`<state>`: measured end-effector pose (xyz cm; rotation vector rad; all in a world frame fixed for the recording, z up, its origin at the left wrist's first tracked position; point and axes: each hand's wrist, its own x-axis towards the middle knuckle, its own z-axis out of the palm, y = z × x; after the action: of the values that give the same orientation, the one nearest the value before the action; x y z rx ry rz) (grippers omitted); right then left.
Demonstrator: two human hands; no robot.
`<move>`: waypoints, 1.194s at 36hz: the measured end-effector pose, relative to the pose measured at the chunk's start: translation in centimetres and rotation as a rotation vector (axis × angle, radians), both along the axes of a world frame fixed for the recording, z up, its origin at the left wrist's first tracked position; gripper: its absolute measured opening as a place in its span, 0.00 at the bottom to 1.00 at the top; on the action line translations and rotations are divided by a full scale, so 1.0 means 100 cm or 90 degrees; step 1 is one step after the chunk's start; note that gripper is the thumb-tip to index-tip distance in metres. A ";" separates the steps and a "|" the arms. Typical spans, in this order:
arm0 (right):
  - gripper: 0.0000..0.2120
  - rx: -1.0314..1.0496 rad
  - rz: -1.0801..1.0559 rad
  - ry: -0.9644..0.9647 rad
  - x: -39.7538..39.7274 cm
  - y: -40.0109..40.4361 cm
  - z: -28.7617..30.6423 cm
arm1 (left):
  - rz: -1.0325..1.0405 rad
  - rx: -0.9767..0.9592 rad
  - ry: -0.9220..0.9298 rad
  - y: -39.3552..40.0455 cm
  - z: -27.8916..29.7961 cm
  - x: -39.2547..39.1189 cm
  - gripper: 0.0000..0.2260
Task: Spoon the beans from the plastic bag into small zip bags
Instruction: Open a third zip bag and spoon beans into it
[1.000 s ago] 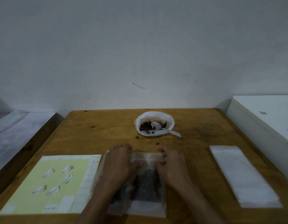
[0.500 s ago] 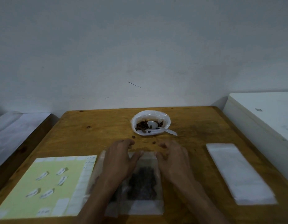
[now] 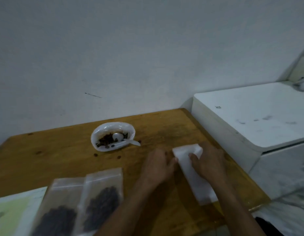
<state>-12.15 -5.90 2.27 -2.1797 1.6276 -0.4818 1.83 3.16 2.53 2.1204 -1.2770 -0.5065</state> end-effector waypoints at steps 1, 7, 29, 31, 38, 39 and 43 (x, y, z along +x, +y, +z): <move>0.30 0.005 0.001 -0.014 -0.002 -0.001 -0.004 | 0.010 0.002 -0.024 -0.008 -0.003 -0.003 0.08; 0.28 0.002 -0.013 -0.102 -0.005 -0.001 -0.016 | 0.051 0.010 -0.085 -0.026 -0.013 -0.016 0.09; 0.24 0.028 -0.119 -0.515 -0.014 0.003 0.018 | 0.134 -0.175 0.195 -0.019 0.005 -0.029 0.08; 0.23 0.064 -0.092 -0.567 -0.017 0.006 0.030 | 0.146 -0.216 0.320 -0.014 0.016 -0.028 0.07; 0.13 0.231 0.091 -0.708 -0.010 0.027 0.073 | 0.099 -0.329 0.502 0.026 0.069 -0.012 0.07; 0.11 0.258 0.126 -0.709 -0.007 0.032 0.077 | 0.091 -0.339 0.480 0.035 0.075 -0.006 0.08; 0.07 0.313 0.239 -0.680 0.017 0.054 0.083 | 0.060 -0.345 0.423 0.070 0.090 0.023 0.05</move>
<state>-10.43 -0.52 10.61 -1.3718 0.6377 -0.8194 4.15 10.18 11.58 1.3804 -0.8036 -0.6614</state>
